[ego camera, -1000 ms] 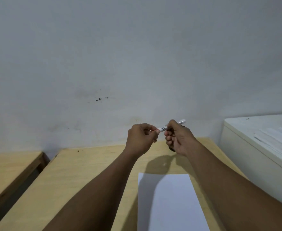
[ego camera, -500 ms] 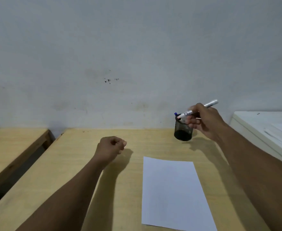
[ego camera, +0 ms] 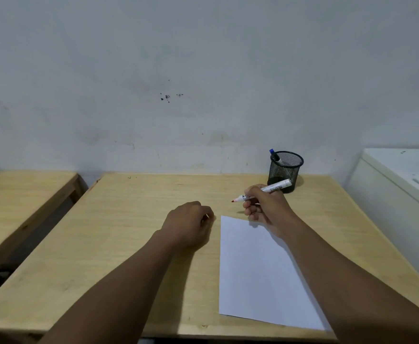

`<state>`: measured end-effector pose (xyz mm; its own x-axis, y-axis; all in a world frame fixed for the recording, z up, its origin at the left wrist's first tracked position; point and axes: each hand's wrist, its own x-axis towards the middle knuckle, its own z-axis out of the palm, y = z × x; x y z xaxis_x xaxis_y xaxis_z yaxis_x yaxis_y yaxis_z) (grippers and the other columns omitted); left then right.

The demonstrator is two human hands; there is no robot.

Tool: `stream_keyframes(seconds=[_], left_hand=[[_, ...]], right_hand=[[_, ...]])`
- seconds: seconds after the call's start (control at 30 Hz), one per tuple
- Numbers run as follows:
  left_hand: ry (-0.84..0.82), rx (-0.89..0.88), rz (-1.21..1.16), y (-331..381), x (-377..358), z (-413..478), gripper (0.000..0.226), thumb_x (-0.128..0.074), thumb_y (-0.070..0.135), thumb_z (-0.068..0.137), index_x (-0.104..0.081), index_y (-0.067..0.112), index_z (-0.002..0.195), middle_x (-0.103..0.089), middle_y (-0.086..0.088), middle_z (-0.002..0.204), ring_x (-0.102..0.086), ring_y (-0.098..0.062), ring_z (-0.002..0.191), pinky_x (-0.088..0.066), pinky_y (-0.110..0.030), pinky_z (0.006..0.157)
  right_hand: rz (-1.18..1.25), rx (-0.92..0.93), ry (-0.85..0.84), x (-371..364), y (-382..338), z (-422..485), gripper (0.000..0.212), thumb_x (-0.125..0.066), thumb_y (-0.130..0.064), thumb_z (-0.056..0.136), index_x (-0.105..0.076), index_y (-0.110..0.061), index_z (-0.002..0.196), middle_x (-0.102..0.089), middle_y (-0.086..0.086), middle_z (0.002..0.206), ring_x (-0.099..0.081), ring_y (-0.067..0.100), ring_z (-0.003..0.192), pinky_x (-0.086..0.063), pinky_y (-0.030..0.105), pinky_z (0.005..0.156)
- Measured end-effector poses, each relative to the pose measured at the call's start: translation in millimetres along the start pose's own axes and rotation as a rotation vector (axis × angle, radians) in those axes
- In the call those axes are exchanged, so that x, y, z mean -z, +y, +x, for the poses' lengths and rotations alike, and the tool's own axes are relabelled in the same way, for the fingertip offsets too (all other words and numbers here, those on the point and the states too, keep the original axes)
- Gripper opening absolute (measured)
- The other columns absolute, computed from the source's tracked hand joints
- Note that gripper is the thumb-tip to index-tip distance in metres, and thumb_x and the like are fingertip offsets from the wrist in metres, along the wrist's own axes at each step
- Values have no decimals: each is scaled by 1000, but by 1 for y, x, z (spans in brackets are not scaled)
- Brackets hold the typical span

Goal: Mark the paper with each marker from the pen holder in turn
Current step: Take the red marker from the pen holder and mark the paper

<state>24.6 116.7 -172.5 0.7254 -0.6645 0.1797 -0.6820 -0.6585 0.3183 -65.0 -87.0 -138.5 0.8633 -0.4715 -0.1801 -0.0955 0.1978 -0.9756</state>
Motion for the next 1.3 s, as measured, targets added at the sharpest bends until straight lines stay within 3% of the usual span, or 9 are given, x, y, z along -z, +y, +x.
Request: stream_keyframes(seconds=[0.1, 0.2, 0.37, 0.67, 0.97, 1.03, 1.13, 1.2, 1.3], left_hand=[[-30, -21, -1, -2, 1, 4, 28, -48, 36, 91, -73, 31, 102, -56, 12, 88, -62, -17, 88, -47, -30, 69], [-76, -6, 38, 0, 9, 13, 28, -47, 40, 87, -73, 31, 92, -65, 13, 83, -65, -18, 83, -52, -31, 67], [-145, 44, 2, 3, 21, 21, 28, -50, 39, 86, -74, 32, 100, -73, 9, 93, -68, -18, 90, -57, -35, 76], [-169, 105, -111, -10, 12, 22, 23, -57, 31, 88, -76, 28, 100, -73, 7, 92, -68, -18, 91, -56, -33, 81], [-196, 168, -139, -11, 16, 26, 23, -58, 29, 85, -75, 29, 99, -71, 11, 86, -68, -18, 95, -58, -41, 87], [-180, 188, -136, -9, 15, 26, 31, -59, 37, 87, -71, 30, 114, -70, 7, 94, -67, -20, 102, -57, -42, 89], [-110, 174, -103, -3, 15, 23, 60, -61, 60, 85, -58, 30, 137, -56, -1, 127, -53, -22, 125, -51, -47, 98], [-105, 154, -76, 4, 14, 18, 80, -61, 77, 77, -50, 33, 144, -46, -2, 140, -41, -24, 135, -43, -48, 106], [-145, 124, 13, 10, 8, 6, 98, -62, 86, 66, -40, 37, 149, -37, 1, 148, -30, -25, 141, -33, -47, 112]], right_hand=[[-3, 2, 1, -2, 1, 3, 5, -64, -10, 91, -66, -9, 86, -63, 12, 67, -57, 21, 50, -45, 27, 48], [-9, 6, 12, -2, -3, 5, 4, -65, -11, 89, -66, -9, 85, -64, 11, 67, -58, 21, 50, -44, 26, 49], [-39, 18, 18, -1, -10, 9, 4, -67, -13, 87, -65, -10, 84, -63, 12, 70, -59, 21, 49, -43, 27, 51], [-55, 9, 17, 5, 2, 8, 4, -66, -12, 87, -65, -11, 84, -63, 12, 70, -59, 20, 48, -43, 28, 52], [-79, 2, 16, 0, 0, 10, 3, -66, -13, 86, -65, -11, 83, -64, 11, 70, -59, 20, 50, -44, 28, 52], [-86, 5, 13, 0, 0, 10, 3, -67, -13, 85, -66, -11, 84, -65, 12, 70, -60, 21, 50, -44, 29, 52], [-80, 5, 6, 0, 3, 7, 8, -67, -17, 86, -69, -9, 87, -69, 12, 73, -65, 22, 53, -48, 29, 53], [-60, -3, 13, -1, 8, 3, 12, -67, -18, 85, -71, -8, 91, -71, 13, 74, -68, 23, 55, -49, 28, 51], [-37, -4, 20, -7, 17, -3, 11, -66, -13, 86, -71, -5, 92, -71, 17, 73, -67, 25, 54, -47, 29, 49]])
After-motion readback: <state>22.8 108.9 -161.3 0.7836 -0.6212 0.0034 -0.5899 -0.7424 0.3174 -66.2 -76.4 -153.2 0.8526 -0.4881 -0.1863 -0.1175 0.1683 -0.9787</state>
